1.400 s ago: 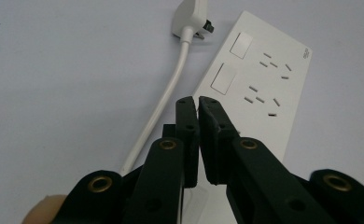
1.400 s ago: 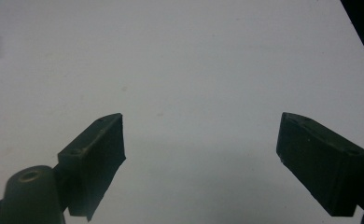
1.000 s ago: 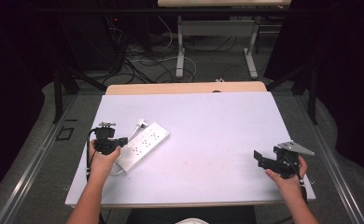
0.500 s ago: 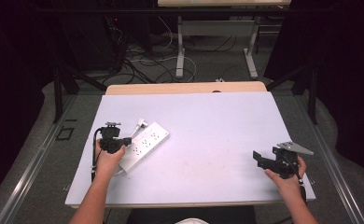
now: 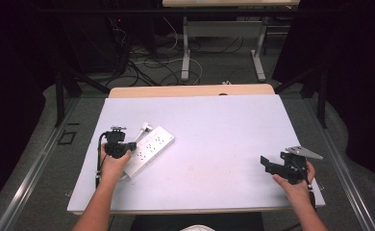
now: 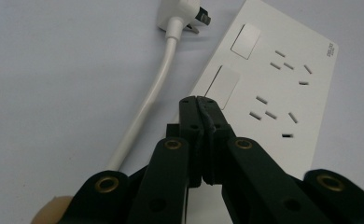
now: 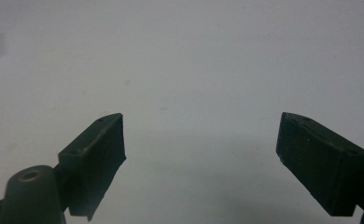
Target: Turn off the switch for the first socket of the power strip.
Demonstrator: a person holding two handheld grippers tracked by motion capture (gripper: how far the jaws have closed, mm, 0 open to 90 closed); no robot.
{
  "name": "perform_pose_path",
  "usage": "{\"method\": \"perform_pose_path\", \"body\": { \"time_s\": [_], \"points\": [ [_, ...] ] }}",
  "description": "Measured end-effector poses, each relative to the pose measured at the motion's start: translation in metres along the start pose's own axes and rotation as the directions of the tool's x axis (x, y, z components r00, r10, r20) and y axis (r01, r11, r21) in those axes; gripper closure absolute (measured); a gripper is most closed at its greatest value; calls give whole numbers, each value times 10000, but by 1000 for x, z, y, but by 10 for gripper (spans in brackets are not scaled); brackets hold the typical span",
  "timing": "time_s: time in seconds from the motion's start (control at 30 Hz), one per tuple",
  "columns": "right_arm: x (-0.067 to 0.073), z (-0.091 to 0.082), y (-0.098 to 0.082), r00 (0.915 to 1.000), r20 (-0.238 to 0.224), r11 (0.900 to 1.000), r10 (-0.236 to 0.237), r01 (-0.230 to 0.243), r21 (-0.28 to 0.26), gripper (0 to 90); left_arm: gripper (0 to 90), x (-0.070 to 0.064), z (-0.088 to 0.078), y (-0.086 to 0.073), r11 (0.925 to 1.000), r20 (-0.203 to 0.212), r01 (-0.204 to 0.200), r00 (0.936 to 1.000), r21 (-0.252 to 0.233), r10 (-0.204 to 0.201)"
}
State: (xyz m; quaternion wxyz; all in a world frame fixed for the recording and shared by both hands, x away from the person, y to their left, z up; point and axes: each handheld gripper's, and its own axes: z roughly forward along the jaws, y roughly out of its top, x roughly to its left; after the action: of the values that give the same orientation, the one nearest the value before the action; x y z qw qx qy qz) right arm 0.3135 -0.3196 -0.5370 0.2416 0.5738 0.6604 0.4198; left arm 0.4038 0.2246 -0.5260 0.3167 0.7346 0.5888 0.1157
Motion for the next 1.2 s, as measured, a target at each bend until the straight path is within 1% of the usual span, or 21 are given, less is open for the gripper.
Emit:
{"method": "perform_pose_path", "body": {
  "time_s": [0.1, 0.13, 0.3, 0.33, 0.4, 0.43, 0.47, 0.5, 0.53, 0.63, 0.67, 0.73, 0.77, 0.8, 0.83, 0.9, 0.93, 1.03, 1.07, 1.1, 1.2],
  "points": [
    [0, -1, 0, 10000, -7, 9999, 1, -1, 100, 151, 897, 0, 1, 0, 10000, -62, -52, 10000, -83, 52],
    [0, 0, 0, 10000, -49, 10000, 24, -24, 14, 151, 898, -1, 1, -1, 9998, -95, -46, 9999, -199, 44],
    [0, 0, 0, 10000, -89, 10000, 23, -23, 48, 151, 899, 0, 2, -2, 9994, -81, -51, 10000, -343, 48],
    [0, 0, 0, 10000, -89, 10000, 23, -23, 48, 151, 899, -1, 3, -2, 9992, -147, -43, 9999, -404, 37],
    [1, 1, 0, 9999, -92, 10000, 63, -62, 55, 152, 900, -1, 3, -2, 9993, -138, -103, 9999, -353, 99],
    [1, 1, 0, 9999, -108, 10000, 67, -66, 56, 152, 900, -2, 2, -2, 9995, -199, -171, 9997, -248, 166],
    [1, 1, 0, 9999, -114, 10000, 64, -64, 60, 151, 900, -4, 4, -2, 9993, -298, -290, 9992, -248, 283],
    [1, 1, 0, 9999, -116, 10000, 64, -64, 63, 152, 900, -4, 4, -2, 9993, -298, -290, 9992, -248, 283],
    [1, 1, 0, 9999, -117, 9999, 76, -75, 73, 152, 900, -5, 5, -1, 9989, -291, -384, 9989, -264, 377],
    [0, 1, 0, 9999, -125, 9999, 74, -73, 69, 152, 900, -6, 6, -2, 9988, -333, -376, 9988, -324, 366],
    [0, 1, 0, 9999, -130, 10000, 51, -50, 67, 152, 900, -5, 6, -2, 9987, -271, -285, 9993, -433, 274],
    [0, 0, 0, 9999, -136, 10000, 41, -40, 68, 152, 900, -4, 5, -2, 9993, -134, -152, 9998, -349, 147],
    [0, 0, 0, 9999, -136, 10000, 41, -40, 68, 152, 900, -3, 6, -2, 9989, -125, -148, 9998, -441, 142],
    [-1, 0, 0, 9999, -138, 10000, 42, -41, 74, 152, 900, -3, 6, -2, 9990, -125, -150, 9998, -428, 145],
    [0, 1, 0, 9999, -85, 10000, 64, -64, 29, 152, 900, -4, 6, -2, 9991, -140, -202, 9997, -378, 197],
    [-1, 1, 0, 9999, -145, 10000, -36, 37, 66, 152, 900, -6, 6, -3, 9986, -307, -184, 9994, -495, 169],
    [-1, 1, 0, 9999, -137, 10000, -9, 10, 68, 152, 900, -6, 6, -3, 9987, -332, -196, 9993, -474, 180],
    [-1, 2, 0, 10000, -78, 10000, 21, -21, 18, 152, 900, -6, 6, -3, 9987, -299, -167, 9994, -492, 153],
    [0, 3, -1, 10000, -67, 9999, 52, -53, -149, 152, 900, -6, 6, -3, 9986, -297, -167, 9994, -496, 152],
    [-1, 1, 0, 9999, -134, 10000, 3, -2, 74, 152, 900, -6, 6, -3, 9986, -316, -187, 9994, -488, 172],
    [-1, 1, 0, 9999, -108, 10000, -21, 22, 41, 152, 900, -6, 6, -3, 9985, -339, -190, 9993, -504, 173]
  ]
}}
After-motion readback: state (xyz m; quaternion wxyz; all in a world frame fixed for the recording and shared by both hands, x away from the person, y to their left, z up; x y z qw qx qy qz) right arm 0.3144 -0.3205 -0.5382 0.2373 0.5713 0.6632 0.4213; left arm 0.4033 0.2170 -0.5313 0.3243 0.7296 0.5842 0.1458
